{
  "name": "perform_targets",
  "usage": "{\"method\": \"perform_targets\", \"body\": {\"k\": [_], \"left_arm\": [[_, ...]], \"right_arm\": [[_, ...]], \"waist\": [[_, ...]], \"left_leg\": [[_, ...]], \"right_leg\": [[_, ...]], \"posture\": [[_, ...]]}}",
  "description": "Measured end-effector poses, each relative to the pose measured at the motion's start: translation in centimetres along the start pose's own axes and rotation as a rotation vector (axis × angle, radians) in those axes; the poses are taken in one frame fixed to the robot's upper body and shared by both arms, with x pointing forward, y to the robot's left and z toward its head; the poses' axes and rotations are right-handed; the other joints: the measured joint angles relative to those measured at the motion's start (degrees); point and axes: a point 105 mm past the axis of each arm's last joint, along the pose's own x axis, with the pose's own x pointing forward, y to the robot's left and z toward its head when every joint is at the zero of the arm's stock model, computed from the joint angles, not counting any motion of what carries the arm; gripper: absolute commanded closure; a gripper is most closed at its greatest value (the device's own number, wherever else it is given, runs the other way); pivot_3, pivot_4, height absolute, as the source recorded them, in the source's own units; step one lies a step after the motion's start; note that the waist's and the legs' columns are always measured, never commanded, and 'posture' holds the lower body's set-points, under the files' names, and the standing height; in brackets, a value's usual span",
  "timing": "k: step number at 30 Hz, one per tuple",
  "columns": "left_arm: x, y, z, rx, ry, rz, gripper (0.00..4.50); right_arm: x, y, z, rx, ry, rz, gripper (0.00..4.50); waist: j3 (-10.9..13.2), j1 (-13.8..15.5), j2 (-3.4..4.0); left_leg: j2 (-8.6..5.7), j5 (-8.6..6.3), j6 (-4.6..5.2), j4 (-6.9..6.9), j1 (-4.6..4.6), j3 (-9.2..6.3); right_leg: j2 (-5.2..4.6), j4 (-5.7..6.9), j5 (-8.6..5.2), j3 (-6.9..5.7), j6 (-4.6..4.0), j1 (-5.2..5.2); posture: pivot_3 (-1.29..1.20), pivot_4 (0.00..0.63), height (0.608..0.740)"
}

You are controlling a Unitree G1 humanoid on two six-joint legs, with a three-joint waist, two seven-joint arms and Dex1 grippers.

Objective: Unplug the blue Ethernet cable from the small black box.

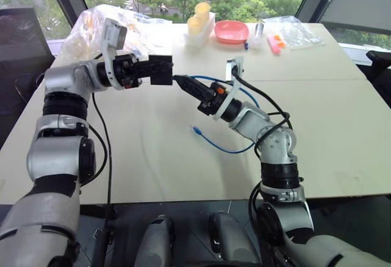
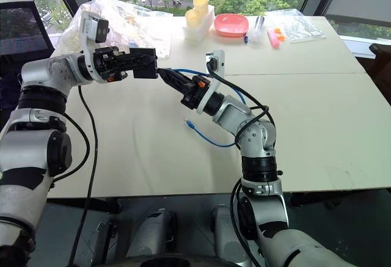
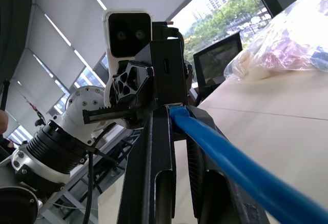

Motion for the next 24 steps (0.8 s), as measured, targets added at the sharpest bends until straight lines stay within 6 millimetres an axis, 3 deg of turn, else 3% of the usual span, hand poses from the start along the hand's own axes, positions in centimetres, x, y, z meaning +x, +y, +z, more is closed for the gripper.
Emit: {"method": "perform_targets", "body": {"k": [6, 16, 20, 22, 24], "left_arm": [[0.0, 0.1, 0.0, -0.004, -0.006, 0.002, 3.95], [1.9, -0.2, 0.9, -0.003, -0.036, -0.048, 3.95], [-2.0, -0.5, 2.7, 0.049, -0.088, 0.056, 3.95], [-2.5, -0.6, 3.0, 0.059, -0.104, 0.064, 3.95], [-1.6, -0.4, 2.5, 0.043, -0.101, 0.039, 3.95]], "right_arm": [[-0.2, -0.2, 0.3, 0.003, -0.009, -0.010, 4.45], [-1.9, -0.5, 2.4, 0.151, -0.049, 0.006, 4.45], [-8.5, -5.6, 6.3, 0.173, -0.259, -0.250, 4.45], [-9.4, -6.1, 6.7, 0.170, -0.282, -0.284, 4.45], [-8.4, -5.6, 6.0, 0.177, -0.252, -0.260, 4.45]], "waist": [[0.00, 0.00, 0.00], [0.00, -0.04, 0.00], [0.00, 0.02, 0.00], [0.00, -0.02, 0.01], [0.00, 0.03, 0.01]], "left_leg": [[0.00, 0.00, 0.00, 0.00, 0.00, 0.00], [0.01, -0.01, 0.01, 0.00, -0.01, -0.09], [0.01, -0.01, 0.02, -0.03, -0.01, -0.13], [0.02, -0.02, 0.03, -0.04, 0.01, -0.13], [0.02, -0.02, 0.03, -0.02, 0.05, -0.09]], "right_leg": [[0.00, 0.00, 0.00, 0.00, 0.00, 0.00], [0.00, -0.05, 0.00, 0.00, 0.00, 0.01], [-0.01, -0.07, 0.00, 0.01, 0.00, 0.00], [0.00, -0.05, 0.00, 0.01, 0.00, 0.00], [0.03, -0.03, 0.00, -0.01, 0.00, 0.05]], "posture": [[0.00, 0.150, 0.740], [0.00, 0.150, 0.740], [0.00, 0.150, 0.740], [0.00, 0.150, 0.740], [0.00, 0.150, 0.740]]}}
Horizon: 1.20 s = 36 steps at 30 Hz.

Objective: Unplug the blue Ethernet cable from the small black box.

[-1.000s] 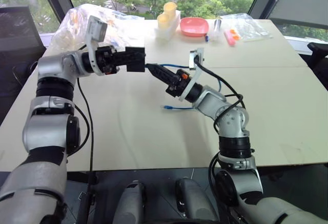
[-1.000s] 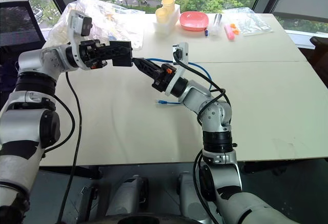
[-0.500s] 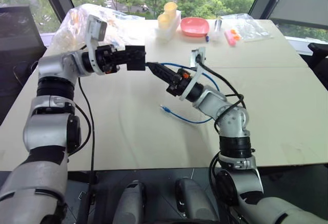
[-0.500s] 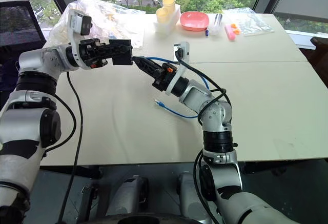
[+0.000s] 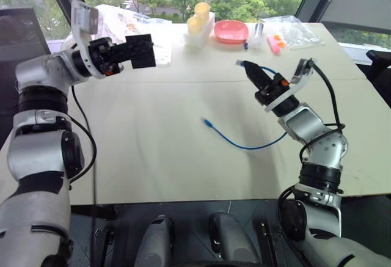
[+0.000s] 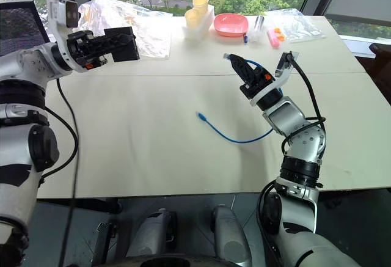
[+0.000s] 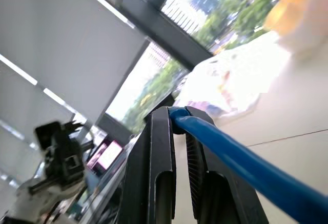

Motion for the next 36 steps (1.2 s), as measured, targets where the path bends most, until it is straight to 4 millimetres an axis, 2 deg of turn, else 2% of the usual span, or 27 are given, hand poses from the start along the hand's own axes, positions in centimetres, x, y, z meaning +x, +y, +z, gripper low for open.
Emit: {"method": "perform_targets", "body": {"k": [2, 4, 5, 6, 8, 9, 10, 12, 14, 17, 23, 25, 29, 31, 34, 36], "left_arm": [[0.5, 0.1, -0.5, -0.015, 0.002, -0.013, 3.95], [0.5, 0.4, -0.6, -0.004, 0.009, 0.011, 3.95], [0.4, 0.7, -0.7, 0.025, 0.025, 0.038, 3.95], [0.5, 0.9, -0.9, 0.053, 0.050, 0.055, 3.95], [0.8, 1.4, -1.7, 0.092, 0.083, 0.082, 3.95], [1.0, 1.9, -2.5, 0.117, 0.106, 0.106, 3.95], [1.5, 2.2, -3.3, 0.132, 0.124, 0.118, 3.95], [2.2, 3.1, -5.0, 0.148, 0.149, 0.148, 3.95], [2.5, 3.7, -6.0, 0.162, 0.153, 0.186, 3.95], [3.5, 4.8, -6.3, 0.287, 0.154, 0.278, 3.95], [4.1, 7.2, -7.6, 0.434, 0.102, 0.499, 3.95], [4.2, 7.6, -8.7, 0.451, 0.103, 0.532, 3.95], [4.7, 8.5, -11.9, 0.427, 0.092, 0.597, 3.95], [4.7, 9.2, -13.1, 0.431, 0.083, 0.659, 2.93], [4.8, 9.7, -14.7, 0.413, 0.082, 0.699, 1.85], [4.8, 9.8, -15.4, 0.398, 0.095, 0.693, 0.96]], "right_arm": [[0.6, 0.6, -1.2, 0.003, 0.043, 0.022, 4.45], [0.7, 0.2, -1.3, -0.045, 0.053, -0.016, 4.45], [0.7, -0.8, -1.0, -0.090, 0.052, -0.081, 3.64], [0.6, -2.0, -0.8, -0.123, 0.057, -0.153, 3.35], [0.0, -5.1, -0.9, -0.139, 0.072, -0.309, 2.22], [-0.4, -6.9, -1.3, -0.125, 0.089, -0.400, 1.80], [-0.9, -8.5, -1.7, -0.109, 0.107, -0.480, 1.18], [-2.0, -10.9, -2.5, -0.076, 0.143, -0.611, 0.18], [-1.9, -10.9, -2.5, -0.056, 0.160, -0.629, 0.18], [-2.7, -10.8, -2.4, -0.046, 0.235, -0.688, 0.18], [-5.1, -8.5, -3.6, -0.081, 0.355, -0.673, 0.18], [-5.3, -7.6, -4.2, -0.099, 0.394, -0.646, 0.18], [-4.5, -5.2, -3.9, -0.174, 0.395, -0.549, 0.18], [-4.1, -4.5, -3.9, -0.198, 0.390, -0.513, 0.14], [-3.6, -4.1, -3.9, -0.220, 0.374, -0.478, 0.14], [-3.4, -4.0, -3.8, -0.235, 0.357, -0.464, 0.14]], "waist": [[0.00, -0.10, 0.01], [0.00, -0.05, 0.01], [0.00, -0.01, 0.01], [0.00, 0.01, 0.00], [0.00, 0.24, 0.00], [0.00, 0.28, 0.00], [0.00, 0.40, 0.00], [0.00, 0.44, 0.00], [0.00, 0.28, 0.00], [0.00, 0.39, 0.00], [-0.02, 1.17, -0.01], [-0.02, 1.26, 0.00], [-0.02, 1.53, -0.01], [-0.02, 1.60, -0.01], [-0.02, 1.61, -0.01], [-0.02, 1.55, -0.01]], "left_leg": [[0.00, 0.00, 0.00, 0.01, -0.01, 0.02], [0.00, 0.00, 0.00, 0.01, -0.03, 0.01], [-0.01, 0.00, 0.00, 0.01, -0.04, 0.02], [-0.02, 0.00, 0.00, 0.01, -0.03, 0.04], [-0.03, 0.00, 0.00, 0.01, -0.05, 0.13], [-0.03, 0.00, 0.00, 0.01, -0.04, 0.15], [-0.03, 0.00, 0.00, 0.01, -0.06, 0.16], [-0.03, 0.00, 0.00, 0.01, -0.09, 0.21], [-0.02, 0.00, 0.00, 0.01, -0.10, 0.25], [0.02, -0.01, 0.01, 0.00, -0.08, 0.21], [0.01, -0.04, 0.07, 0.00, -0.07, 0.18], [0.00, -0.05, 0.09, 0.00, -0.07, 0.22], [-0.01, -0.05, 0.09, 0.04, -0.07, 0.28], [-0.01, -0.05, 0.09, 0.05, -0.07, 0.29], [-0.04, -0.05, 0.09, 0.05, -0.07, 0.31], [-0.04, -0.05, 0.09, 0.05, -0.07, 0.31]], "right_leg": [[0.00, 0.00, 0.00, 0.02, 0.00, -0.03], [-0.01, -0.02, 0.00, 0.03, 0.00, -0.04], [-0.02, -0.04, -0.01, 0.03, 0.01, -0.04], [-0.04, -0.06, -0.01, 0.03, 0.01, -0.02], [-0.06, -0.08, -0.01, 0.03, 0.01, -0.01], [-0.09, -0.08, 0.00, 0.05, 0.01, -0.01], [-0.09, -0.08, 0.00, 0.05, 0.01, -0.02], [-0.10, -0.07, 0.00, 0.10, 0.01, -0.07], [-0.10, -0.05, 0.01, 0.13, 0.01, -0.10], [-0.12, -0.05, 0.01, 0.13, 0.01, -0.08], [-0.11, -0.07, 0.01, 0.14, 0.02, -0.06], [-0.10, -0.07, 0.01, 0.14, 0.02, -0.07], [-0.08, -0.08, 0.01, 0.14, 0.02, -0.06], [-0.08, -0.10, 0.01, 0.13, 0.02, -0.05], [-0.06, -0.12, 0.01, 0.13, 0.03, -0.05], [-0.05, -0.12, 0.01, 0.13, 0.03, -0.05]], "posture": [[0.00, 0.150, 0.740], [0.00, 0.150, 0.740], [0.00, 0.150, 0.740], [0.00, 0.150, 0.740], [0.00, 0.150, 0.740], [0.00, 0.150, 0.740], [0.00, 0.150, 0.740], [0.00, 0.150, 0.740], [0.00, 0.150, 0.740], [0.00, 0.150, 0.740], [0.00, 0.150, 0.740], [0.00, 0.150, 0.740], [0.00, 0.150, 0.740], [0.00, 0.150, 0.740], [0.00, 0.150, 0.740], [0.00, 0.150, 0.740]]}}
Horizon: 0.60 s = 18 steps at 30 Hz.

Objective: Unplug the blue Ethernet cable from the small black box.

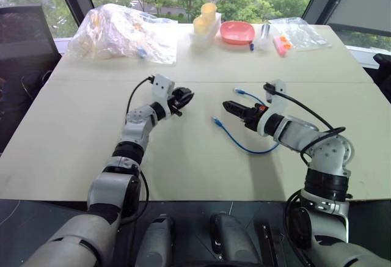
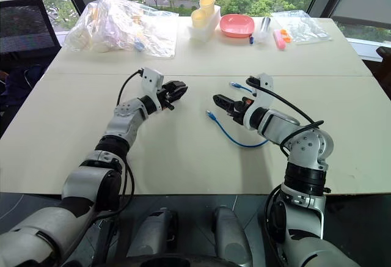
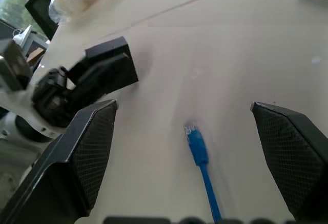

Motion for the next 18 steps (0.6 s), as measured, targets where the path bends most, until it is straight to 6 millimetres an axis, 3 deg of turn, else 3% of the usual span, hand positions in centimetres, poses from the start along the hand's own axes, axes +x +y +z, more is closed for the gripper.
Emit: {"method": "perform_targets", "body": {"k": [3, 9, 12, 15, 18], "left_arm": [[0.0, 0.1, 0.1, 0.017, -0.005, -0.007, 0.02], [-0.9, 1.5, 1.0, 0.048, -0.003, 0.001, 0.02], [-1.8, 2.6, 3.4, 0.082, -0.056, 0.024, 0.02], [-4.4, 3.3, 6.4, 0.107, -0.111, 0.044, 0.02], [-8.8, 2.3, 6.0, 0.064, -0.067, 0.050, 0.02]], "right_arm": [[0.0, -0.2, 0.1, -0.008, -0.022, -0.001, 0.14], [-0.2, -0.8, -0.8, -0.012, -0.022, -0.017, 0.14], [-0.6, -0.6, -0.8, -0.034, -0.036, -0.001, 0.14], [-1.7, -0.6, -0.9, -0.097, -0.056, 0.015, 0.14], [-3.4, -1.6, -0.7, -0.207, -0.110, -0.020, 0.14]], "waist": [[0.00, 0.03, 0.00], [0.00, -0.08, 0.00], [0.00, -0.10, 0.00], [-0.01, -0.26, 0.01], [-0.03, -0.77, 0.06]], "left_leg": [[0.00, 0.00, 0.00, 0.00, 0.00, 0.00], [0.02, 0.00, 0.00, 0.00, 0.00, -0.01], [0.04, 0.00, 0.00, -0.01, 0.00, -0.02], [0.07, -0.07, 0.10, -0.03, 0.01, 0.00], [0.22, -0.17, 0.25, -0.08, 0.07, -0.08]], "right_leg": [[0.00, 0.00, 0.00, 0.00, 0.00, 0.00], [0.01, 0.00, 0.00, 0.00, 0.00, 0.00], [0.01, 0.00, 0.00, 0.00, 0.00, 0.00], [-0.01, -0.03, 0.00, 0.03, 0.00, 0.01], [-0.06, -0.03, -0.07, 0.13, 0.08, 0.02]], "posture": [[0.00, 0.150, 0.740], [0.00, 0.150, 0.740], [0.00, 0.150, 0.740], [0.00, 0.150, 0.740], [0.00, 0.150, 0.740]]}}
